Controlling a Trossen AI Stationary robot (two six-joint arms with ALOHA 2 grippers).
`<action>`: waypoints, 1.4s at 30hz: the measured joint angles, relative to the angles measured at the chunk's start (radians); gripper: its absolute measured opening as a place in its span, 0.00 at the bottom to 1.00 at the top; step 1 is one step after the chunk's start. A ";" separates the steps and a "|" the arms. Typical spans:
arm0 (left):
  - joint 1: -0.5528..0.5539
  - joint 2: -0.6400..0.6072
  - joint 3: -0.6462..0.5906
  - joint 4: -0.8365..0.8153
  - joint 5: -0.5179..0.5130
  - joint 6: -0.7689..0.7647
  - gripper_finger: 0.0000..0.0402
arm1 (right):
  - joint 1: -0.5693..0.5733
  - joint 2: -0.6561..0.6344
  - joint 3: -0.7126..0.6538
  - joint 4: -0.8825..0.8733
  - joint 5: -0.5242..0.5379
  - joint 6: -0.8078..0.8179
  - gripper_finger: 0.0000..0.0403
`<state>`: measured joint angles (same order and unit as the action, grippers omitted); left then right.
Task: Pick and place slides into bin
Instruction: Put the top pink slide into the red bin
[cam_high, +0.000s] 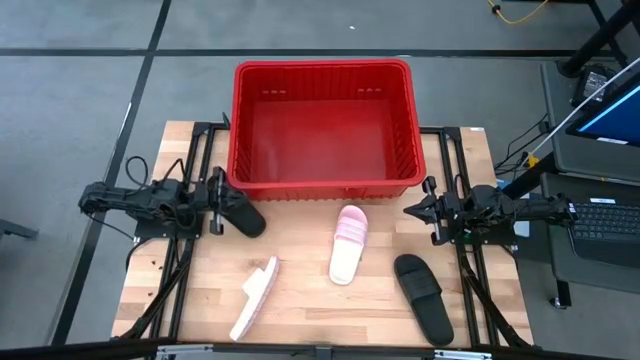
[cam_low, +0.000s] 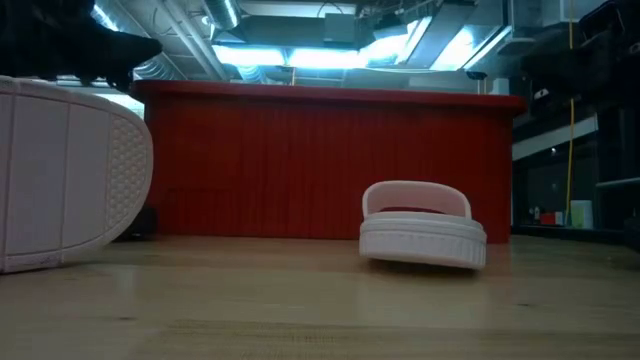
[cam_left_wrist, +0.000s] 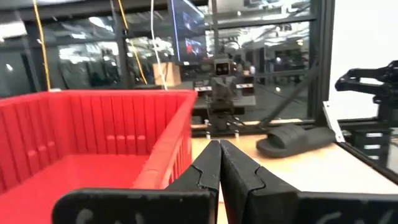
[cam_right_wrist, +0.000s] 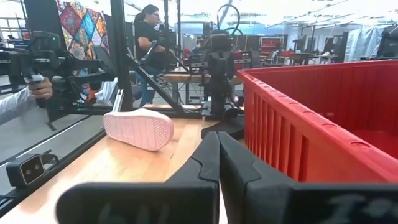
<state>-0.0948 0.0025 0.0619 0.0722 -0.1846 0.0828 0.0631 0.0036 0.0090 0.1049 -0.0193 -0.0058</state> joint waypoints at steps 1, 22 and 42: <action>0.000 0.000 0.015 -0.030 -0.003 -0.011 0.00 | 0.000 0.000 0.000 0.003 0.000 0.000 0.01; -0.002 0.103 0.175 -0.138 -0.076 0.078 0.00 | 0.000 0.119 0.211 -0.155 0.079 -0.002 0.00; -0.094 0.617 0.459 -0.159 -0.058 0.060 0.00 | 0.042 0.474 0.396 -0.148 0.070 -0.032 0.00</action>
<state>-0.1885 0.6190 0.5213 -0.0872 -0.2422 0.1432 0.1050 0.4778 0.4049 -0.0431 0.0505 -0.0377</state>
